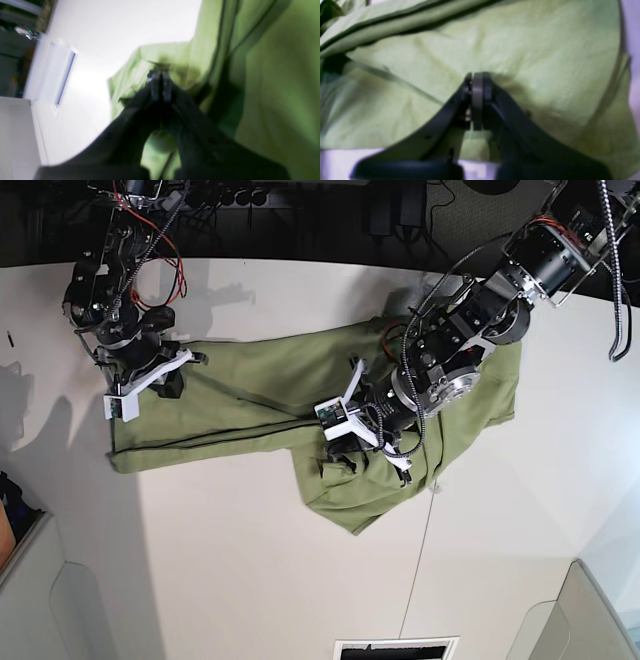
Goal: Layout the t-shirt on the table in an organized manner, then fold the t-shirt properly
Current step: 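Grasp the shirt body with the left gripper and pull it outward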
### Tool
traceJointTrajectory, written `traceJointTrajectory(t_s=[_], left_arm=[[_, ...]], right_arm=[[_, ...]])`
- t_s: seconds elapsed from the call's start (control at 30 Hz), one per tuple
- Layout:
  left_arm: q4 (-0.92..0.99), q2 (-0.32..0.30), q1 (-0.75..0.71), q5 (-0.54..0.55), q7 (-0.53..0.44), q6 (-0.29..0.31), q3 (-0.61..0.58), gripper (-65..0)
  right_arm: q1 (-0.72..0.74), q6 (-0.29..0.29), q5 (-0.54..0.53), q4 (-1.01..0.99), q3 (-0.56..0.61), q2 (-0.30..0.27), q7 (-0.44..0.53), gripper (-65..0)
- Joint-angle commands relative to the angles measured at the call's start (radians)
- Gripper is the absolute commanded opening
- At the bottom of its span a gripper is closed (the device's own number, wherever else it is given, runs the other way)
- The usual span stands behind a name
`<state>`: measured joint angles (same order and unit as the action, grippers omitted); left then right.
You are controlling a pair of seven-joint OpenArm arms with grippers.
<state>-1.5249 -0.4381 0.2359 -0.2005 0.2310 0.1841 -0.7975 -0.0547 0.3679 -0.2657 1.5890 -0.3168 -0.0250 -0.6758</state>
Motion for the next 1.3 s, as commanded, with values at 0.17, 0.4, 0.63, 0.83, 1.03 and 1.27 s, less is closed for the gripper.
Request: traceJointTrajectory(t_s=[0.17, 0.4, 0.63, 0.83, 1.03, 1.27], left_arm=[[0.209, 0.095, 0.154, -0.001, -0.018, -0.016, 0.008, -65.0], [0.468, 0.198, 0.333, 0.044, -0.020, -0.016, 0.008, -65.0], [0.701, 0.267, 0.452, 0.057, -0.104, -0.016, 0.008, -65.0], [0.719, 0.269, 0.505, 0.179, -0.030, -0.016, 0.009, -65.0], [0.673, 0.248, 0.557, 0.328, 0.058, 0.077, 0.052, -60.2], [0.468, 0.127, 0.469, 0.526, 0.160, 0.259, 0.113, -52.8]], right_arm=[[-0.047, 0.026, -0.003, 0.014, -0.002, -0.008, -0.021, -65.0], [-0.158, 0.030, -0.004, 0.042, -0.002, -0.010, -0.021, -65.0], [-0.250, 0.034, -0.007, 0.158, -0.002, -0.011, -0.021, -65.0], [-0.256, 0.041, -0.039, 0.248, -0.002, -0.014, -0.021, -65.0], [-0.246, 0.040, -0.075, 0.314, -0.002, -0.014, -0.001, -65.0], [-0.138, 0.033, -0.053, 0.316, -0.002, -0.014, -0.002, -63.7]])
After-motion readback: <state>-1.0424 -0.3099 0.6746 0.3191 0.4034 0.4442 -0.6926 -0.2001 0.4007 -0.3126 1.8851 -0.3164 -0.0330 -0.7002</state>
